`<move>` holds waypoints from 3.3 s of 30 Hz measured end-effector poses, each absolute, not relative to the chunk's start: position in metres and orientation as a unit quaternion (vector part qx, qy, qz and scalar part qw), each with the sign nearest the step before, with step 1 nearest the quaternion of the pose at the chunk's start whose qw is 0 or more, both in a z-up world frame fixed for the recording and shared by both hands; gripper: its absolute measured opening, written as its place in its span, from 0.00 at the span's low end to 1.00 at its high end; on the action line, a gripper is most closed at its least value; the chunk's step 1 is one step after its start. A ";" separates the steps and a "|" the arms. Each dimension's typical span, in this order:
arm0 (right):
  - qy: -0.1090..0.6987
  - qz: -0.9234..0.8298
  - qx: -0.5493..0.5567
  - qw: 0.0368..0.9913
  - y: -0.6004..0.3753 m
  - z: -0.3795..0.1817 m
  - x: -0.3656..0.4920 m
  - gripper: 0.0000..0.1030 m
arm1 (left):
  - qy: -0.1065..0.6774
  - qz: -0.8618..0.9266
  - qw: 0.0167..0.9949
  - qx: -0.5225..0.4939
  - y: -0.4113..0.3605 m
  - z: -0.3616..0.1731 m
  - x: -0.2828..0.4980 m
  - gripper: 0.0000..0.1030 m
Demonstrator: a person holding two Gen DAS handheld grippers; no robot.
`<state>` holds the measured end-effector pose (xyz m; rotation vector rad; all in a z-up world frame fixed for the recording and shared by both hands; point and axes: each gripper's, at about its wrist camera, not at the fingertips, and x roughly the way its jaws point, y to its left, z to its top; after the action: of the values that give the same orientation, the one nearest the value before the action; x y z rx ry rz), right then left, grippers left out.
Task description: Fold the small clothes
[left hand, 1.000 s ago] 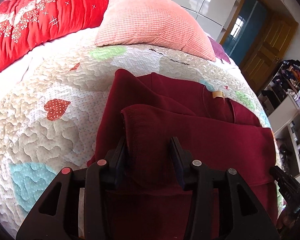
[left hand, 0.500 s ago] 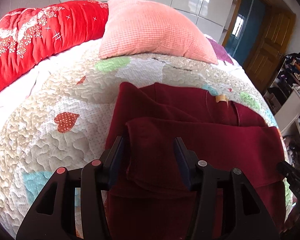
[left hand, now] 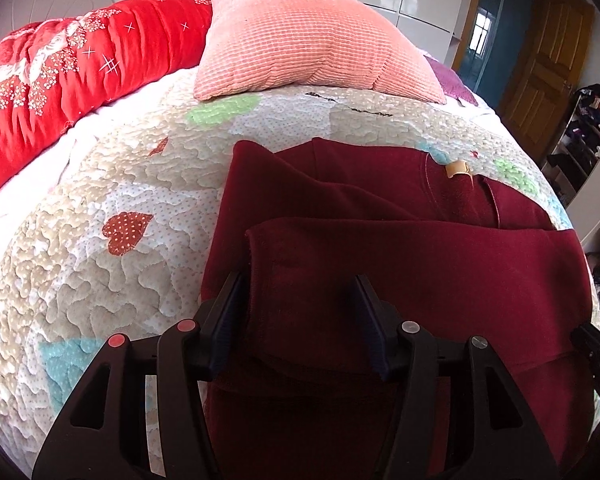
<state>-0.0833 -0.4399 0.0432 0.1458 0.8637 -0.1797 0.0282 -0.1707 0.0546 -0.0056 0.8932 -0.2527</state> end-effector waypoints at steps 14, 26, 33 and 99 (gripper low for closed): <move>0.410 -0.081 0.112 0.901 -0.428 0.056 -0.130 0.29 | 0.432 -0.126 0.893 -0.005 -0.148 0.076 -0.032 0.53; 0.397 -0.108 0.136 0.901 -0.442 0.060 -0.134 0.52 | 0.462 -0.140 0.874 -0.061 -0.125 0.069 -0.053 0.53; 0.389 -0.130 0.163 0.897 -0.461 0.061 -0.108 0.61 | 0.447 -0.142 0.879 -0.083 -0.131 0.075 -0.023 0.57; 0.410 0.001 0.204 0.889 -0.440 0.037 -0.339 0.19 | 0.480 -0.117 0.869 -0.034 -0.054 0.059 -0.202 0.73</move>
<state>-0.3386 -0.4402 0.0370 0.4243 0.8508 0.0027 -0.2022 -0.0543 0.0590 -0.0706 1.0039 -0.2442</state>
